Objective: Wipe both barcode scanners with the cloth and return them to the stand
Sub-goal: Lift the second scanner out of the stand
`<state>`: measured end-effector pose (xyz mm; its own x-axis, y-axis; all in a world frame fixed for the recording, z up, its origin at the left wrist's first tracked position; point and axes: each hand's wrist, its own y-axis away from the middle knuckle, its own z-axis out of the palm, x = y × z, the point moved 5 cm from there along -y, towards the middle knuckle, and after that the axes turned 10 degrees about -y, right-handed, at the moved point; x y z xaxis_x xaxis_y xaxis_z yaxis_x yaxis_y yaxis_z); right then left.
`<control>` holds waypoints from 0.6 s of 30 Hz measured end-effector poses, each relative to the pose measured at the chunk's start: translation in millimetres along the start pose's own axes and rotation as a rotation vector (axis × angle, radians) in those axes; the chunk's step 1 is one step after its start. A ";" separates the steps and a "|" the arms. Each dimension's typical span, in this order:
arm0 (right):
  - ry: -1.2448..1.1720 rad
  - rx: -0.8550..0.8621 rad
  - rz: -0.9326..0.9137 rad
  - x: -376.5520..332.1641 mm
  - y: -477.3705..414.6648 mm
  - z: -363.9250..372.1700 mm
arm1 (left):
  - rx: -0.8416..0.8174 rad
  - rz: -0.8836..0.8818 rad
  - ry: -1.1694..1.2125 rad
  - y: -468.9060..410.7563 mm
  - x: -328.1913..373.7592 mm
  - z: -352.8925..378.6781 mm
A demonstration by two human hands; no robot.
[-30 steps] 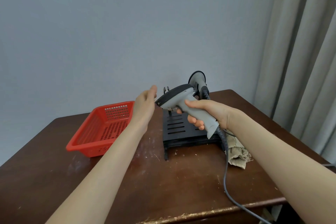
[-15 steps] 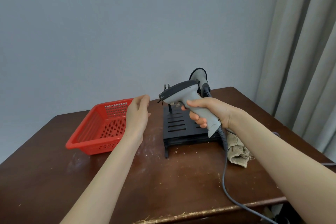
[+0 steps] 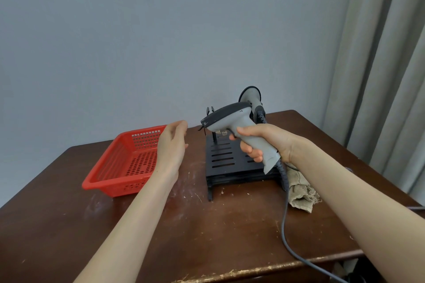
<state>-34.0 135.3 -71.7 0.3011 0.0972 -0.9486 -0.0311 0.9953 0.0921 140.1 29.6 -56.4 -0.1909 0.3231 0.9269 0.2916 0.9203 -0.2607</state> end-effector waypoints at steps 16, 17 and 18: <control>0.087 -0.065 -0.027 -4.0 0.4 11.0 | -0.381 -0.345 0.736 -24.8 0.9 15.6; 0.093 -0.061 -0.025 -3.9 0.4 11.2 | -0.386 -0.349 0.737 -24.8 1.2 17.1; 0.098 -0.056 -0.023 -3.8 0.4 11.1 | -0.392 -0.351 0.736 -24.8 1.5 18.4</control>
<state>-24.6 135.4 -64.7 0.2079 0.0708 -0.9756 -0.0794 0.9953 0.0553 115.3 11.3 -53.6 0.2796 -0.3089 0.9091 0.6536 0.7548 0.0555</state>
